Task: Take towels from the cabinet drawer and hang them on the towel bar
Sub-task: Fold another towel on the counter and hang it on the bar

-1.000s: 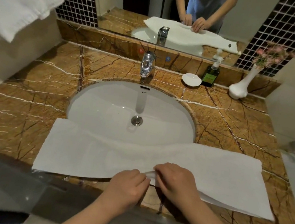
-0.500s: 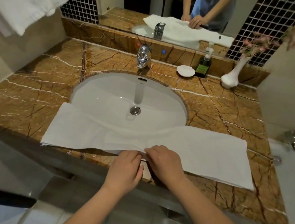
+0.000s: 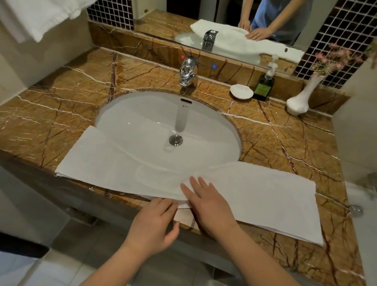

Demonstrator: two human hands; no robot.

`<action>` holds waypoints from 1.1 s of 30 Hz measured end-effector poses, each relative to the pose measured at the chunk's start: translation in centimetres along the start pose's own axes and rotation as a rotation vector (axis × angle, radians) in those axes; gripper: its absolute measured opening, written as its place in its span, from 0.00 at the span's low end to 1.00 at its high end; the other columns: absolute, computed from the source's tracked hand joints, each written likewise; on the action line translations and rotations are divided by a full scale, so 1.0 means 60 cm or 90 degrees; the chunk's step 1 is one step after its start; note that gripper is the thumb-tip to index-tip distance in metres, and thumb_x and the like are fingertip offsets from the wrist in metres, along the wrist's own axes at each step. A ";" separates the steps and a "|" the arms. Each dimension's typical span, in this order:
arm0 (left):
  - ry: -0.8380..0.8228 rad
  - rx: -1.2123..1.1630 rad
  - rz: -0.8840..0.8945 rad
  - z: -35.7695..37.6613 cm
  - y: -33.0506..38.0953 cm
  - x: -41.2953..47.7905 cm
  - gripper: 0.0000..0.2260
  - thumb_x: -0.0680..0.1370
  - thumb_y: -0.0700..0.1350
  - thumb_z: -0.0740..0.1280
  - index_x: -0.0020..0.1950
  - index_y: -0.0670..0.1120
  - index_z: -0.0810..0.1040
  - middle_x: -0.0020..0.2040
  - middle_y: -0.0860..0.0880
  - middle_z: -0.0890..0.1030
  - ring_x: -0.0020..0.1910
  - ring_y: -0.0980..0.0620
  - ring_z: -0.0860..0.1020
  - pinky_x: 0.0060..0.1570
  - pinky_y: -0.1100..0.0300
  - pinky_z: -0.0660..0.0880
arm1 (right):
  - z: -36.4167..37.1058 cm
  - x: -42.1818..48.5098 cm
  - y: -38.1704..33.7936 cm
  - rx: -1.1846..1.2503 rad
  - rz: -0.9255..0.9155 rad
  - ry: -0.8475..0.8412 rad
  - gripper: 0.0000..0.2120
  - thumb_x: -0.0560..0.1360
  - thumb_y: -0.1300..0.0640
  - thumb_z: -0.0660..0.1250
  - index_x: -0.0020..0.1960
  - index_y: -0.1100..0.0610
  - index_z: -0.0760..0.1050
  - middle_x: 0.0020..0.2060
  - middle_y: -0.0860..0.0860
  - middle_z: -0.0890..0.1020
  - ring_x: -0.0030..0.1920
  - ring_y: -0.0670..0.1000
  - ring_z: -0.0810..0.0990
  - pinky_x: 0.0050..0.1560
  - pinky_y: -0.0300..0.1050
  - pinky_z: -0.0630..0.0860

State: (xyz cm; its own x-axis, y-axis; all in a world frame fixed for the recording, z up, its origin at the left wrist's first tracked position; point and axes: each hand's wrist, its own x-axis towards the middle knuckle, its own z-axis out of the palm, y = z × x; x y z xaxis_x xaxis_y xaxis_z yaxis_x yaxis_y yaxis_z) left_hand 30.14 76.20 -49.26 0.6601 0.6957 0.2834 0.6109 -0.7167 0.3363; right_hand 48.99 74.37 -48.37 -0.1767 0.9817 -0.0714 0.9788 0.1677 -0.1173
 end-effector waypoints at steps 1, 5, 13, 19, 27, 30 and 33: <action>-0.002 0.002 0.000 -0.001 0.000 0.000 0.16 0.71 0.49 0.65 0.53 0.43 0.81 0.49 0.48 0.80 0.48 0.49 0.77 0.47 0.60 0.75 | -0.003 0.005 0.004 -0.005 0.008 -0.003 0.24 0.84 0.54 0.49 0.79 0.50 0.48 0.78 0.55 0.49 0.78 0.57 0.47 0.76 0.51 0.46; -0.006 0.012 0.013 -0.002 -0.001 -0.001 0.17 0.72 0.50 0.64 0.53 0.42 0.82 0.48 0.47 0.81 0.47 0.49 0.78 0.45 0.60 0.77 | -0.011 0.008 0.004 -0.034 0.018 -0.007 0.25 0.83 0.56 0.53 0.79 0.51 0.50 0.78 0.57 0.53 0.77 0.59 0.51 0.75 0.53 0.49; -0.035 0.058 0.076 -0.005 -0.010 0.000 0.18 0.72 0.50 0.64 0.55 0.42 0.82 0.48 0.48 0.82 0.46 0.49 0.79 0.42 0.59 0.79 | 0.005 -0.033 -0.002 0.000 -0.065 0.362 0.16 0.58 0.65 0.81 0.44 0.60 0.84 0.32 0.54 0.79 0.30 0.54 0.77 0.30 0.42 0.71; -0.035 0.080 0.120 -0.009 -0.021 0.009 0.16 0.70 0.50 0.66 0.51 0.42 0.83 0.45 0.48 0.82 0.42 0.48 0.80 0.35 0.58 0.78 | 0.019 -0.035 0.003 0.052 -0.045 0.389 0.08 0.62 0.65 0.79 0.39 0.59 0.83 0.31 0.53 0.79 0.29 0.55 0.76 0.27 0.44 0.71; -0.014 0.060 -0.058 -0.050 -0.033 0.100 0.22 0.76 0.55 0.56 0.25 0.49 0.74 0.24 0.53 0.71 0.25 0.53 0.73 0.21 0.63 0.59 | 0.032 -0.053 -0.016 -0.002 -0.012 0.352 0.11 0.64 0.62 0.73 0.47 0.59 0.83 0.36 0.52 0.79 0.33 0.54 0.76 0.31 0.43 0.68; -0.080 -0.035 -0.094 -0.045 -0.073 0.193 0.13 0.79 0.51 0.61 0.43 0.50 0.83 0.41 0.53 0.81 0.42 0.52 0.78 0.36 0.57 0.72 | 0.038 -0.057 -0.031 0.013 0.039 0.347 0.13 0.62 0.61 0.74 0.48 0.58 0.83 0.37 0.52 0.80 0.34 0.54 0.77 0.30 0.44 0.71; -0.246 -0.047 -0.056 -0.016 -0.098 0.267 0.13 0.78 0.51 0.64 0.61 0.51 0.78 0.59 0.52 0.79 0.59 0.53 0.75 0.55 0.58 0.71 | 0.039 -0.055 -0.038 0.047 0.063 0.365 0.10 0.67 0.60 0.70 0.47 0.59 0.83 0.37 0.52 0.80 0.34 0.54 0.76 0.29 0.45 0.71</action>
State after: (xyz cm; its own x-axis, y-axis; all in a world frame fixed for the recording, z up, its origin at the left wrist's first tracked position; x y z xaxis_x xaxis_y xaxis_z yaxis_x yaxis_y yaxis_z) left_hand 36.67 91.61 -45.85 0.7313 0.6742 -0.1033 0.6484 -0.6403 0.4118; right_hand 47.12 70.56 -50.19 0.0189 0.8881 0.4593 0.9742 0.0869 -0.2081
